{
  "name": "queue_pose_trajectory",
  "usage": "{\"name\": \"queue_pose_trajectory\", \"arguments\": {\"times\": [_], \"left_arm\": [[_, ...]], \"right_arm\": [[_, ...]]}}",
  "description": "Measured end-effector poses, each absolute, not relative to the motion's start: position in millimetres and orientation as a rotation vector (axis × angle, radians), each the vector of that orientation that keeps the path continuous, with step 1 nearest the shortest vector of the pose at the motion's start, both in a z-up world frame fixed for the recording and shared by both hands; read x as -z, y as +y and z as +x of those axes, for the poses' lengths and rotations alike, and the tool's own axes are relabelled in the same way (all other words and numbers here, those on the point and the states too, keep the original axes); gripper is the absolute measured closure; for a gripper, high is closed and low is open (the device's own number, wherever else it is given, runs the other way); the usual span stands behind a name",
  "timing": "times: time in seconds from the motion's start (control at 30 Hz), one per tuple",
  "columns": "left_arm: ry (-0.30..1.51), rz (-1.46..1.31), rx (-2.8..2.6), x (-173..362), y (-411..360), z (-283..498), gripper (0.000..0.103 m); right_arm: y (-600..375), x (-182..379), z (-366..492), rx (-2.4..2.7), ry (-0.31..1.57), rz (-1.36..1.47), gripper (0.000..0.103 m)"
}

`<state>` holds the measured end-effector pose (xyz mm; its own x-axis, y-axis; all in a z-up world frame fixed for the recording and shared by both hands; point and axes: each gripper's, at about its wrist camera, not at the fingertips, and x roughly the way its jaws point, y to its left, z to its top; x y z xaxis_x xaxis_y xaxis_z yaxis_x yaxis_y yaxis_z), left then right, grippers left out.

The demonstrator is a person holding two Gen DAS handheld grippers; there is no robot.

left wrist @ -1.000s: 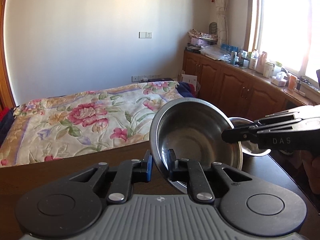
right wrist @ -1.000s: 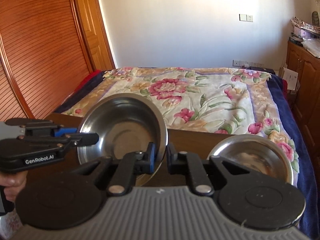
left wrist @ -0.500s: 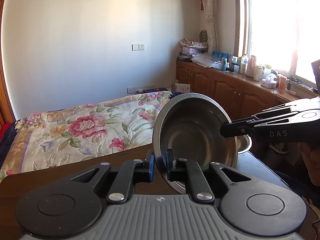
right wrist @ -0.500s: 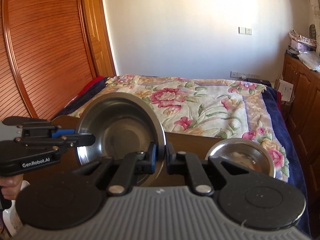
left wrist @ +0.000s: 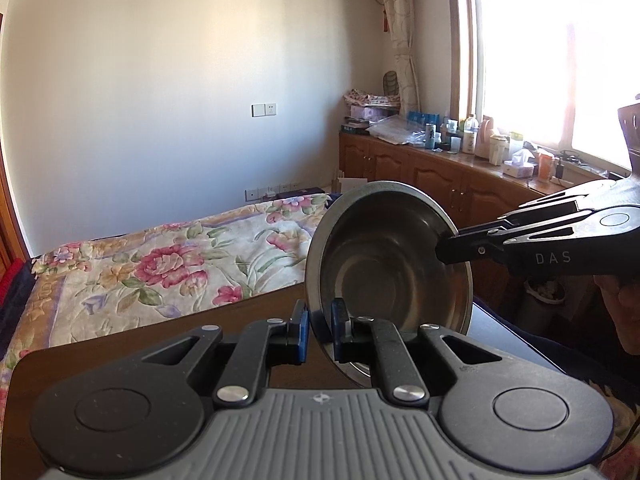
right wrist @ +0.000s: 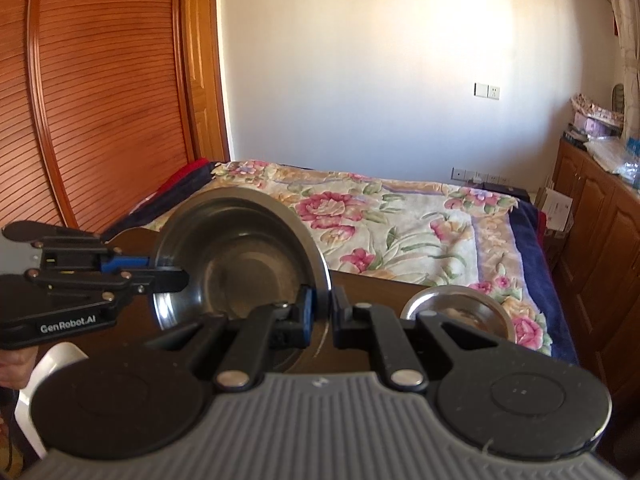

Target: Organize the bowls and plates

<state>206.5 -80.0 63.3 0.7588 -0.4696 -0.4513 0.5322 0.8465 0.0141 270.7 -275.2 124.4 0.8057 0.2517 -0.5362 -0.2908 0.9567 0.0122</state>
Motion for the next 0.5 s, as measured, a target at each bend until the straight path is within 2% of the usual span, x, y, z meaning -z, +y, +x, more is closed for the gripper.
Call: {"name": "queue_pose_trajectory", "arguments": {"times": [0.5], "left_arm": [[0.478, 0.133, 0.582, -42.1, -68.9, 158.8, 0.090]], "right_arm": [[-269.4, -118.5, 226.6, -0.285, 0.564, -0.117, 0.092]]}}
